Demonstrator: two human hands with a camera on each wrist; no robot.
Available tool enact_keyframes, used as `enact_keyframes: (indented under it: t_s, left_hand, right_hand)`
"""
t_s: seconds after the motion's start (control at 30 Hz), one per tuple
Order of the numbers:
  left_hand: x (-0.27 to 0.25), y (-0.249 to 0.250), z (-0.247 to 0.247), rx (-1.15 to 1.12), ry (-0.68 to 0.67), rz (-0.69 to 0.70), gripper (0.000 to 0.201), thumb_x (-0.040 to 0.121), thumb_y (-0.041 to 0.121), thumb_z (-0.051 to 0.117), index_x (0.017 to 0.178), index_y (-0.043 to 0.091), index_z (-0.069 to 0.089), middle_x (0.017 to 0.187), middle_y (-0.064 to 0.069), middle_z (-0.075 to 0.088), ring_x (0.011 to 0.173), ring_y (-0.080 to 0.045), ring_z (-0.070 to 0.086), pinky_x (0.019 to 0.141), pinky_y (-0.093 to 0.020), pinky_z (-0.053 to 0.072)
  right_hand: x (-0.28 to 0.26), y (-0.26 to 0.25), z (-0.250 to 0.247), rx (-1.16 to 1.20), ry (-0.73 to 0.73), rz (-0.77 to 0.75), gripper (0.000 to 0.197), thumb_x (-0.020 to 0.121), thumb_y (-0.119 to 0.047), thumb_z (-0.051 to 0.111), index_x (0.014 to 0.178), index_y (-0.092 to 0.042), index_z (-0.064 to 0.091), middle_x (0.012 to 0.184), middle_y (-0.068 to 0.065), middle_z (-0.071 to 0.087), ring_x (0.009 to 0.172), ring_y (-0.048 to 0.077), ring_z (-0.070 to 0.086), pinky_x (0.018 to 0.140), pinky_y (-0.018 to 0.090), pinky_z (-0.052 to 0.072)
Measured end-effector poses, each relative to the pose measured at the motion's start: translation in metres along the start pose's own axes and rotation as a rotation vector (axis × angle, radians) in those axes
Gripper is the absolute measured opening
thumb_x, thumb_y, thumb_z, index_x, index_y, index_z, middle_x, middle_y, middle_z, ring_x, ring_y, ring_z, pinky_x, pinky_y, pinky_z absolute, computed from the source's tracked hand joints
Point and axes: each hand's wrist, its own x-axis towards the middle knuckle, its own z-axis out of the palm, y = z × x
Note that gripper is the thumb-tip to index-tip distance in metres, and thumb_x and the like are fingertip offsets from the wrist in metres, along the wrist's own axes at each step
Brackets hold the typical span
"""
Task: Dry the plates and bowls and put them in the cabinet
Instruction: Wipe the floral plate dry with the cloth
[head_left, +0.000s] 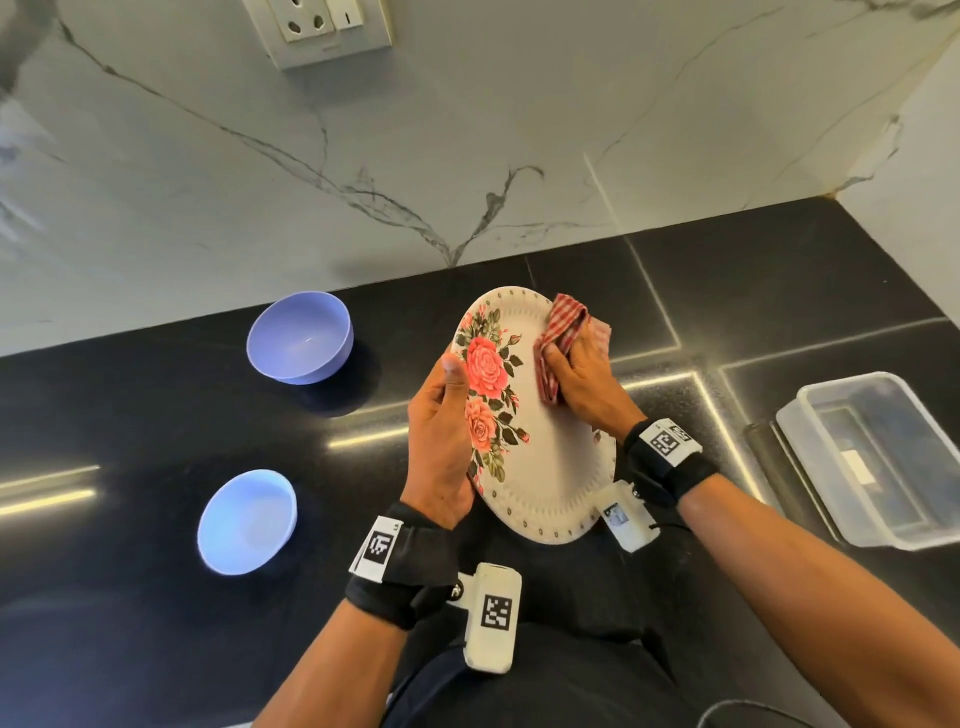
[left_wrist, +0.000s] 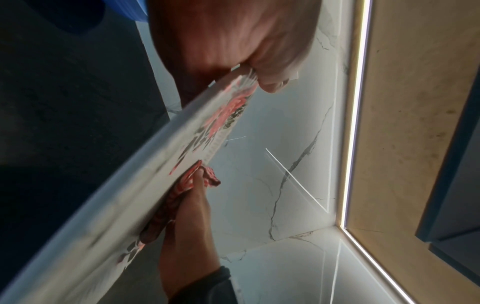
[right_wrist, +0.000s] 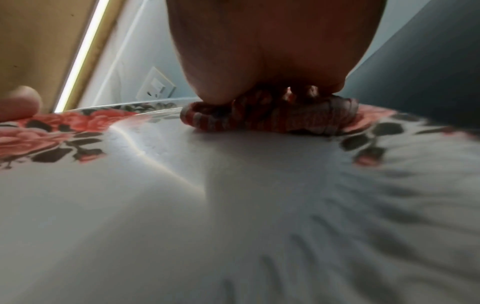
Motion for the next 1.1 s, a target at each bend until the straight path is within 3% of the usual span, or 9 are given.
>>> enact_keyframes:
  t_s: [0.1, 0.2, 0.33, 0.5, 0.63, 0.8, 0.87, 1.0, 1.1]
  left_hand:
    - [0.001, 0.001, 0.002, 0.009, -0.022, 0.004, 0.062, 0.087, 0.052, 0.053, 0.127, 0.006, 0.061, 0.115, -0.016, 0.074, 0.105, -0.034, 0.072, 0.094, -0.051, 0.058]
    - [0.002, 0.002, 0.005, 0.018, -0.03, -0.005, 0.063, 0.088, 0.052, 0.051, 0.13, 0.006, 0.059, 0.116, -0.016, 0.074, 0.106, -0.033, 0.072, 0.092, -0.048, 0.059]
    - [0.005, 0.006, 0.005, 0.02, -0.011, -0.048, 0.059, 0.097, 0.052, 0.043, 0.134, 0.009, 0.059, 0.123, -0.013, 0.072, 0.115, -0.03, 0.07, 0.101, -0.049, 0.054]
    - [0.008, 0.009, 0.006, 0.064, 0.012, -0.098, 0.075, 0.096, 0.072, 0.024, 0.132, 0.02, 0.064, 0.123, -0.004, 0.073, 0.118, -0.019, 0.068, 0.109, -0.044, 0.048]
    - [0.004, 0.011, 0.006, -0.01, -0.01, -0.106, 0.085, 0.092, 0.077, 0.015, 0.141, 0.023, 0.056, 0.127, -0.003, 0.071, 0.12, -0.021, 0.067, 0.104, -0.04, 0.052]
    - [0.004, 0.006, 0.004, -0.04, 0.01, -0.093, 0.081, 0.091, 0.074, 0.037, 0.145, 0.016, 0.052, 0.138, -0.011, 0.064, 0.129, -0.03, 0.061, 0.114, -0.054, 0.042]
    - [0.003, 0.004, 0.001, -0.051, 0.005, -0.067, 0.071, 0.095, 0.063, 0.044, 0.145, 0.013, 0.051, 0.139, -0.014, 0.062, 0.13, -0.033, 0.06, 0.113, -0.057, 0.041]
    - [0.0, 0.009, 0.001, -0.062, 0.002, -0.022, 0.053, 0.103, 0.046, 0.04, 0.137, 0.009, 0.055, 0.129, -0.016, 0.069, 0.119, -0.034, 0.066, 0.103, -0.054, 0.052]
    - [-0.001, 0.013, 0.003, -0.062, -0.021, -0.021, 0.052, 0.099, 0.045, 0.043, 0.133, 0.009, 0.058, 0.127, -0.017, 0.069, 0.116, -0.034, 0.068, 0.098, -0.05, 0.056]
  right_hand:
    - [-0.004, 0.011, -0.005, 0.039, 0.009, 0.03, 0.071, 0.105, -0.05, 0.033, 0.161, -0.015, 0.008, 0.169, 0.005, 0.008, 0.155, 0.023, 0.006, 0.125, 0.055, 0.008]
    - [-0.009, 0.008, -0.001, 0.047, 0.015, 0.065, 0.083, 0.1, -0.065, 0.03, 0.161, -0.015, 0.005, 0.17, 0.004, 0.002, 0.156, 0.022, 0.0, 0.125, 0.056, 0.006]
    - [-0.029, -0.03, 0.012, 0.167, -0.054, -0.006, 0.089, 0.09, -0.08, 0.029, 0.159, -0.025, 0.013, 0.164, 0.0, 0.022, 0.149, 0.025, 0.026, 0.121, 0.058, 0.024]
    - [-0.077, -0.096, 0.029, 0.092, -0.155, -0.324, 0.068, 0.107, -0.041, 0.036, 0.16, -0.031, -0.006, 0.169, -0.008, -0.009, 0.153, 0.004, -0.013, 0.125, 0.037, -0.01]
    - [-0.088, -0.099, 0.034, 0.121, -0.181, -0.309, 0.067, 0.107, -0.043, 0.035, 0.161, -0.029, -0.002, 0.169, -0.01, -0.004, 0.153, 0.001, -0.008, 0.126, 0.037, -0.008]
    - [-0.079, -0.078, 0.035, 0.07, -0.148, -0.323, 0.069, 0.105, -0.048, 0.037, 0.155, -0.045, -0.011, 0.162, -0.025, -0.013, 0.151, -0.002, -0.013, 0.125, 0.039, -0.009]
    - [-0.071, -0.055, 0.037, 0.104, -0.141, -0.263, 0.072, 0.102, -0.055, 0.038, 0.151, -0.056, -0.014, 0.164, -0.022, -0.015, 0.154, 0.004, -0.011, 0.125, 0.046, -0.005]
    - [-0.054, 0.006, 0.032, 0.135, -0.036, 0.007, 0.086, 0.089, -0.081, 0.035, 0.158, -0.042, 0.003, 0.166, -0.003, 0.02, 0.152, 0.025, 0.022, 0.119, 0.063, 0.023]
    - [-0.051, 0.036, 0.026, 0.002, -0.047, 0.061, 0.094, 0.088, -0.086, 0.021, 0.161, -0.027, 0.006, 0.167, -0.001, 0.016, 0.155, 0.021, 0.01, 0.123, 0.059, 0.012]
